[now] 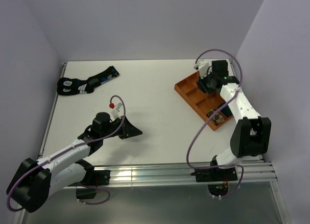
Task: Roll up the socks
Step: Place the sock in the storage box.
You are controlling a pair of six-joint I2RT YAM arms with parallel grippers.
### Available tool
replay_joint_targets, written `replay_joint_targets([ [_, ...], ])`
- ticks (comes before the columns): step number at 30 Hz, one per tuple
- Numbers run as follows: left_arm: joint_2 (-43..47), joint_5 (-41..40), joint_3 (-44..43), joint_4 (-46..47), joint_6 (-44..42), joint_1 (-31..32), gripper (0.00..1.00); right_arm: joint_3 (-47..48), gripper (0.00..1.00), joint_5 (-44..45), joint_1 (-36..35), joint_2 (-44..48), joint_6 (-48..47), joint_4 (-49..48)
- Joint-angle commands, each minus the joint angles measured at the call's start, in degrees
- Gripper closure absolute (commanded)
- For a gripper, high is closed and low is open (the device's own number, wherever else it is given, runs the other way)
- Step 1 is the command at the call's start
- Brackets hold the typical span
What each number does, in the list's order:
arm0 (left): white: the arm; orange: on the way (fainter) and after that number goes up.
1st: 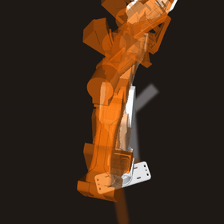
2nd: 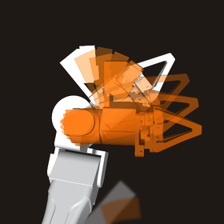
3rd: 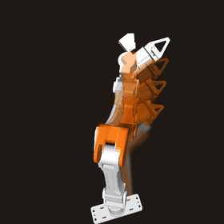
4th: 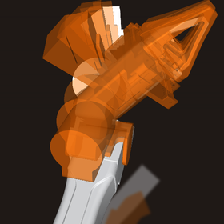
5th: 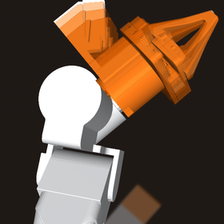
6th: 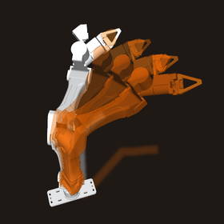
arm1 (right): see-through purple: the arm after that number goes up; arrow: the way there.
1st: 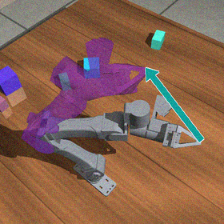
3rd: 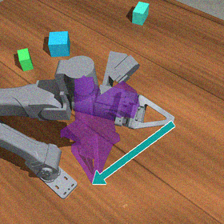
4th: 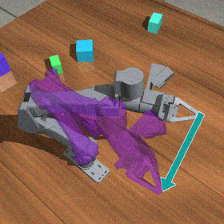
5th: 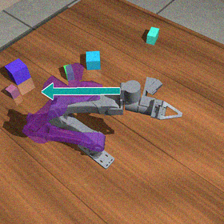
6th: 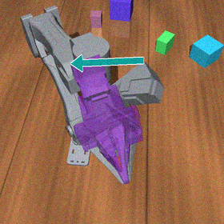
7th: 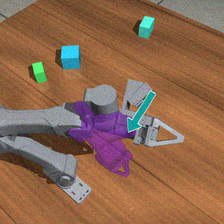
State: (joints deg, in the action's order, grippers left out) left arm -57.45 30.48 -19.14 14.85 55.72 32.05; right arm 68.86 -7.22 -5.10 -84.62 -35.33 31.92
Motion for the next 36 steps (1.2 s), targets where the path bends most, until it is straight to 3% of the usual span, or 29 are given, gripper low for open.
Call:
replay_joint_targets([
  [1,1.55,-1.12,-1.08,-0.97,-3.87,-0.15,0.78,10.20,1.00,3.26,7.26,-7.10,3.94,-0.37],
  [9,-0.64,1.51,-0.38,3.17,-3.87,-0.15,0.78,22.36,1.00,14.07,15.38,-21.54,14.14,-4.23],
  [18,-2.49,2.30,0.33,5.19,-4.75,-0.15,0.78,21.94,1.00,23.12,18.29,-27.70,13.54,-9.07],
  [36,-3.10,2.92,2.44,7.21,-4.57,-0.15,0.78,12.27,1.00,18.48,18.29,-28.23,12.31,-8.98],
])
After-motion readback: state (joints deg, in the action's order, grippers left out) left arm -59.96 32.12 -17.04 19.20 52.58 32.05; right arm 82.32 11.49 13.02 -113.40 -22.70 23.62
